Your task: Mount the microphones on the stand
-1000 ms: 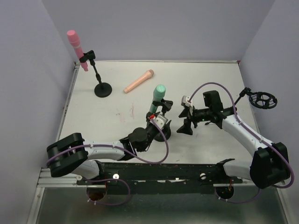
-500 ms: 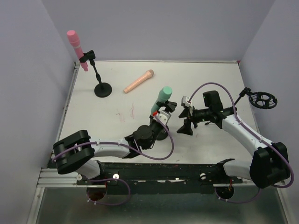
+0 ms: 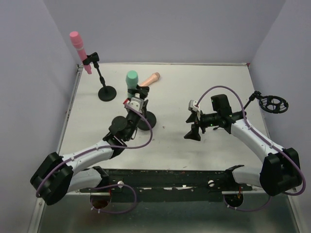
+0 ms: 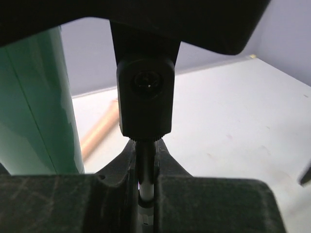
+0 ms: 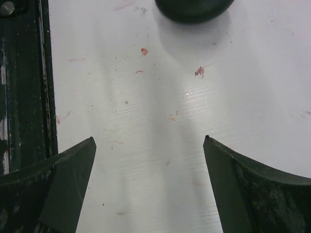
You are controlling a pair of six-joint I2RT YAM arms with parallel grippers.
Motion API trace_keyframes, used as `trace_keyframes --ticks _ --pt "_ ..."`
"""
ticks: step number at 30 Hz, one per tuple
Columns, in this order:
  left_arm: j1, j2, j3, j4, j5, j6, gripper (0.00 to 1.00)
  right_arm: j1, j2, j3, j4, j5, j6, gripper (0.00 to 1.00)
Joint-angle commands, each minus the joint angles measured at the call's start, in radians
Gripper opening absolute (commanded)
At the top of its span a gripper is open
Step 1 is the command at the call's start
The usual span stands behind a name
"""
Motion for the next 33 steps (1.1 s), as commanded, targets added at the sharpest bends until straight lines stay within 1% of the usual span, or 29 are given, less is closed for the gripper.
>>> trace_keyframes --ticks 1,3,8,12,15,19,22,25,29,30,33 --pt "0.236 -0.115 -0.022 0.046 0.157 -0.023 0.0 -0.004 0.001 0.026 -0.019 -0.005 -0.017 1.0" --pt "0.361 -0.15 -0.039 0.052 0.202 -0.018 0.0 -0.004 0.001 0.026 -0.019 -0.011 -0.014 1.0" --pt "0.621 -0.16 -0.057 0.063 0.203 -0.035 0.0 -0.004 0.003 0.027 -0.022 -0.023 -0.014 1.0" --pt "0.768 -0.114 -0.054 0.106 0.234 -0.031 0.0 -0.004 0.006 0.029 -0.025 -0.028 -0.011 1.0" --pt "0.853 -0.072 -0.03 0.124 0.264 -0.037 0.0 -0.004 0.009 0.026 -0.024 -0.034 -0.013 1.0" --pt "0.923 0.013 0.018 0.143 0.289 -0.055 0.0 -0.003 0.015 0.024 -0.022 -0.035 -0.011 1.0" --pt "0.953 0.073 0.05 0.155 0.3 -0.064 0.0 -0.004 0.021 0.026 -0.024 -0.032 -0.014 1.0" --pt "0.956 0.125 0.078 0.161 0.309 -0.066 0.0 -0.004 0.024 0.026 -0.022 -0.032 -0.013 1.0" --pt "0.957 0.15 0.081 0.178 0.309 -0.086 0.0 -0.004 0.032 0.026 -0.022 -0.026 -0.013 1.0" --pt "0.957 0.156 0.081 0.18 0.341 -0.09 0.0 -0.004 0.035 0.024 -0.022 -0.026 -0.013 1.0" --pt "0.957 0.168 0.078 0.181 0.355 -0.089 0.0 -0.004 0.043 0.027 -0.022 -0.029 -0.014 1.0"
